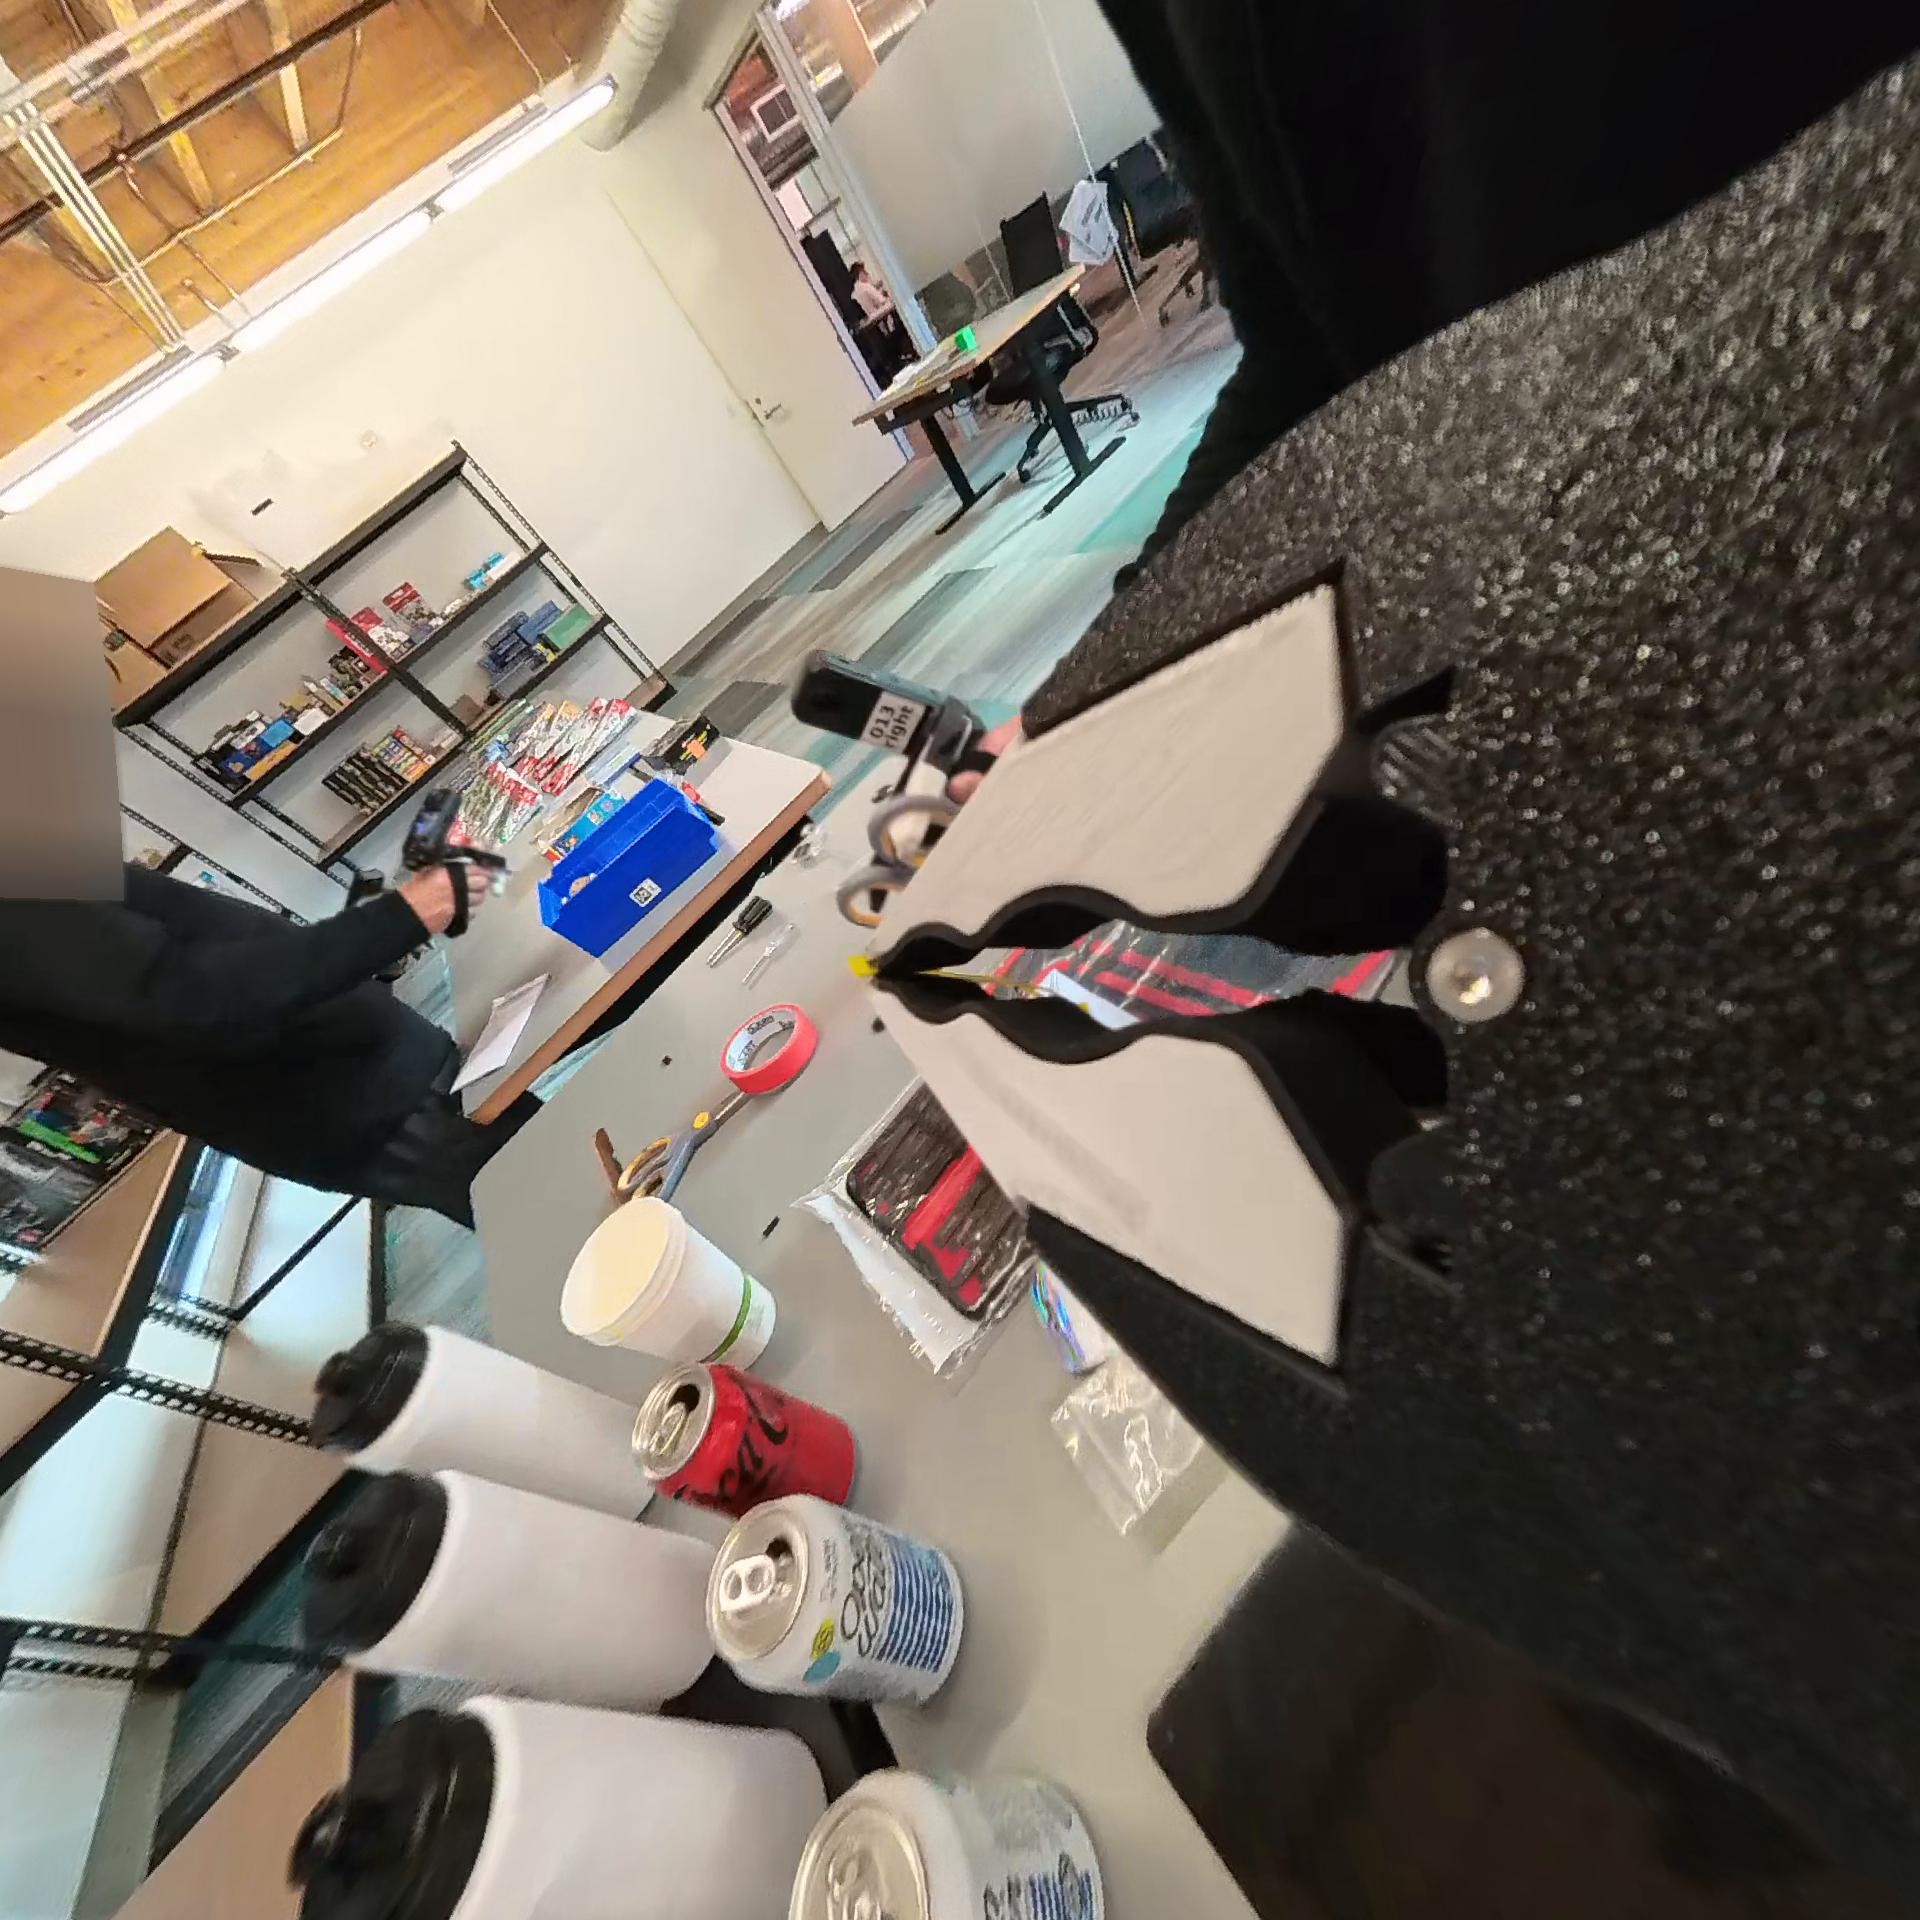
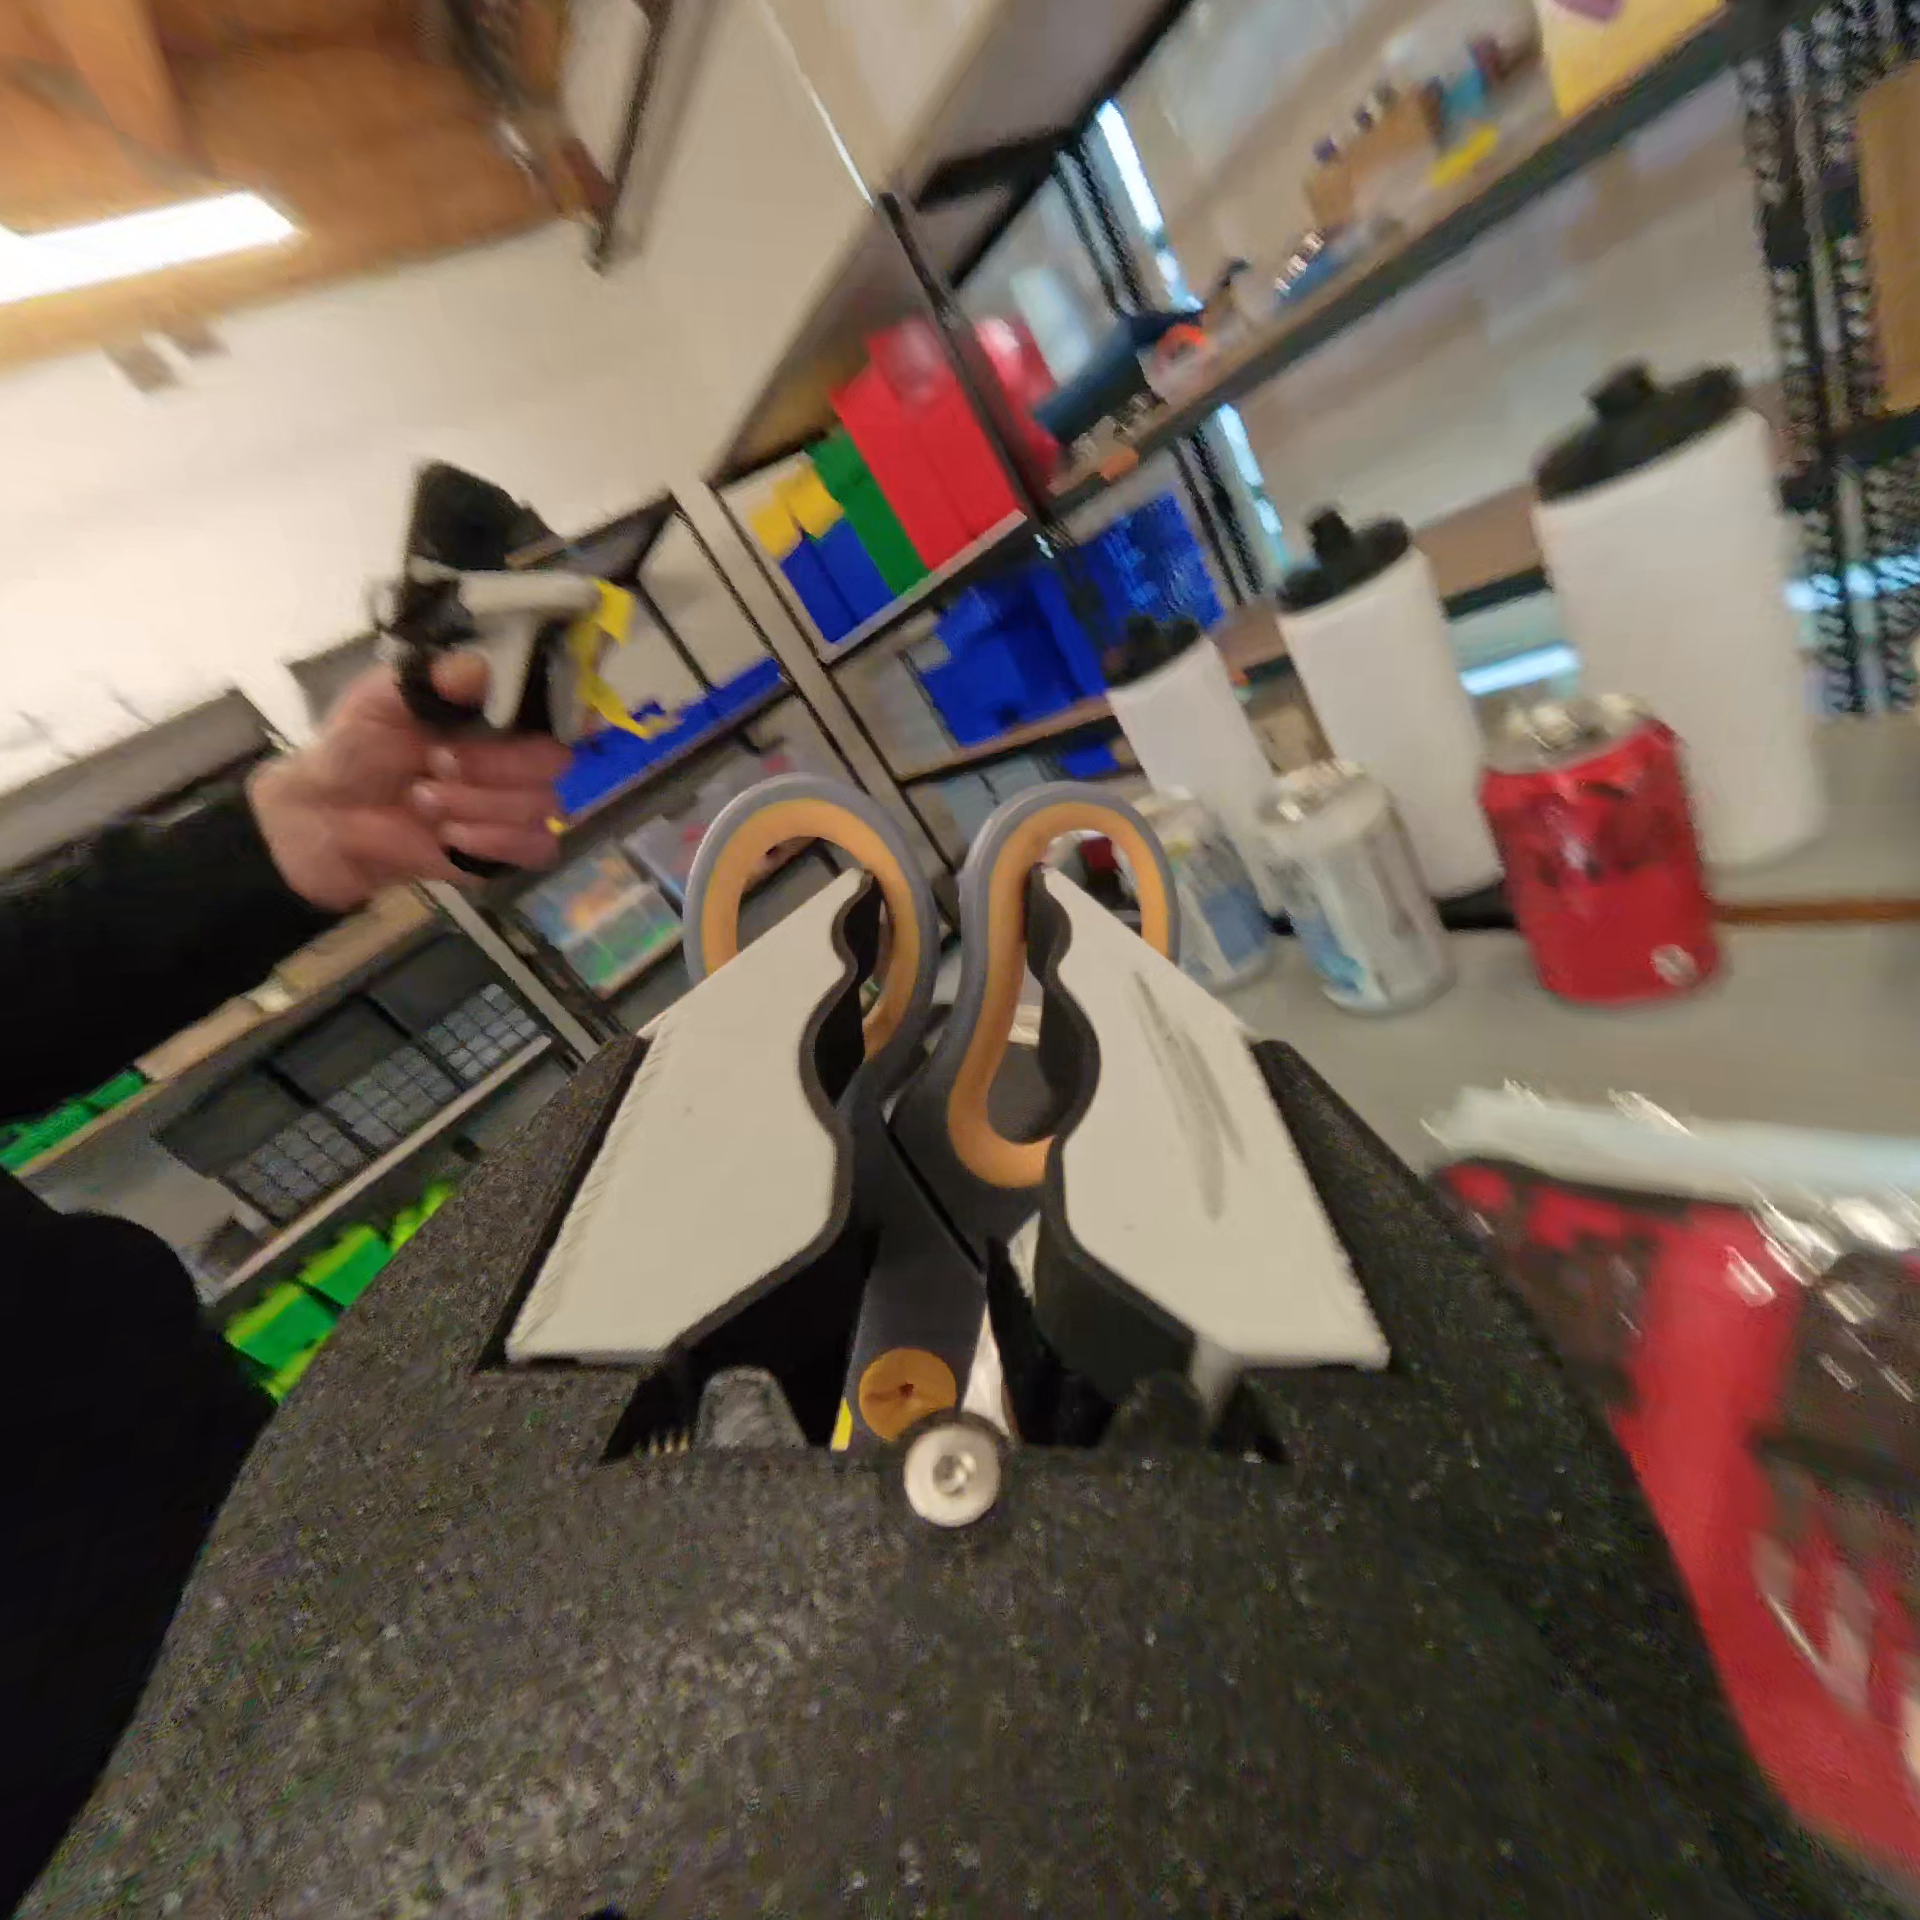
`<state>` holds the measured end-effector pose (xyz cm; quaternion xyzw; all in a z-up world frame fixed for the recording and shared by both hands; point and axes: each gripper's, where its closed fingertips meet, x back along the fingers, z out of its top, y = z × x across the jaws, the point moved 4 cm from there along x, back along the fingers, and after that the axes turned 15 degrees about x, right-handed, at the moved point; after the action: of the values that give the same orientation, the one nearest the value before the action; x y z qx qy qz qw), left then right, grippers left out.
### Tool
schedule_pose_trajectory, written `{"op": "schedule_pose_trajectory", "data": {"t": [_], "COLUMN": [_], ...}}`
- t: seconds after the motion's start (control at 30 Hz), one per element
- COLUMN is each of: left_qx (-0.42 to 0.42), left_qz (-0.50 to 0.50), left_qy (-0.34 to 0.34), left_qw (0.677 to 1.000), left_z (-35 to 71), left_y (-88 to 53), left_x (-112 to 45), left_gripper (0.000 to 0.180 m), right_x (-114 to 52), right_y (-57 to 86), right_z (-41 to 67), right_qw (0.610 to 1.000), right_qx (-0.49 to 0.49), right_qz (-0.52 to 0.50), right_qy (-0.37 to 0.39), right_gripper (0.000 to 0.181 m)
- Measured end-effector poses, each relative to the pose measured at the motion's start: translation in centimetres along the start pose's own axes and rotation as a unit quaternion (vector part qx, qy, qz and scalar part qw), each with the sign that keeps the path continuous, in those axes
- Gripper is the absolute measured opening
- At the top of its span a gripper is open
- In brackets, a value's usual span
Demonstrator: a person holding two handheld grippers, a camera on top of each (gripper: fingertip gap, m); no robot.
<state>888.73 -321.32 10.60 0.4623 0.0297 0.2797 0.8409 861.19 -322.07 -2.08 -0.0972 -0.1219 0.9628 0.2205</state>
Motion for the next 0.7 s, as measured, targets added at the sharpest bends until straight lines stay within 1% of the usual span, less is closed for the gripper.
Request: {"op": "schedule_pose_trajectory", "data": {"t": [0.1, 0.23, 0.37, 0.47, 0.5, 0.53, 0.6, 0.63, 0.67, 0.7], "left_qx": [0.007, 0.013, 0.020, 0.022, 0.021, 0.018, 0.017, 0.023, 0.029, 0.033], "left_qz": [-0.010, -0.028, -0.046, -0.054, -0.056, -0.054, -0.050, -0.054, -0.056, -0.058], "left_qy": [-0.014, -0.033, -0.048, -0.054, -0.053, -0.054, -0.052, -0.049, -0.044, -0.040], "left_qw": [1.000, 0.999, 0.998, 0.997, 0.997, 0.997, 0.997, 0.997, 0.997, 0.997], "left_z": [-1.0, -1.9, -2.6, -2.6, -2.4, -2.2, -1.9, -1.8, -1.6, -1.6], "left_y": [-0.2, -0.2, -0.3, -0.5, -0.5, -0.6, -1.0, -1.2, -1.3, -1.4], "left_x": [-1.9, -4.1, -5.3, -5.4, -5.1, -4.6, -3.6, -3.0, -2.4, -1.8], "left_gripper": [0.000, 0.000, 0.000, 0.000, 0.000, 0.000, 0.000, 0.000, 0.000, 0.000], "right_x": [2.5, 3.5, 3.2, 2.3, 2.0, 1.7, 1.2, 1.4, 1.5, 1.4], "right_y": [1.2, 2.6, 3.9, 4.1, 4.2, 4.2, 4.0, 4.0, 3.9, 3.4], "right_z": [-3.4, -7.7, -10.8, -12.4, -13.1, -13.6, -14.6, -15.0, -14.8, -13.8], "right_qw": [0.996, 0.972, 0.938, 0.922, 0.912, 0.905, 0.887, 0.872, 0.862, 0.863], "right_qx": [0.031, 0.086, 0.125, 0.123, 0.126, 0.126, 0.126, 0.135, 0.142, 0.149], "right_qz": [-0.035, -0.085, -0.141, -0.151, -0.155, -0.150, -0.142, -0.144, -0.150, -0.155], "right_qy": [-0.076, -0.203, -0.290, -0.335, -0.359, -0.378, -0.421, -0.448, -0.463, -0.456], "right_gripper": [0.026, 0.025, 0.025, 0.027, 0.037, 0.053, 0.068, 0.081, 0.083, 0.081]}}
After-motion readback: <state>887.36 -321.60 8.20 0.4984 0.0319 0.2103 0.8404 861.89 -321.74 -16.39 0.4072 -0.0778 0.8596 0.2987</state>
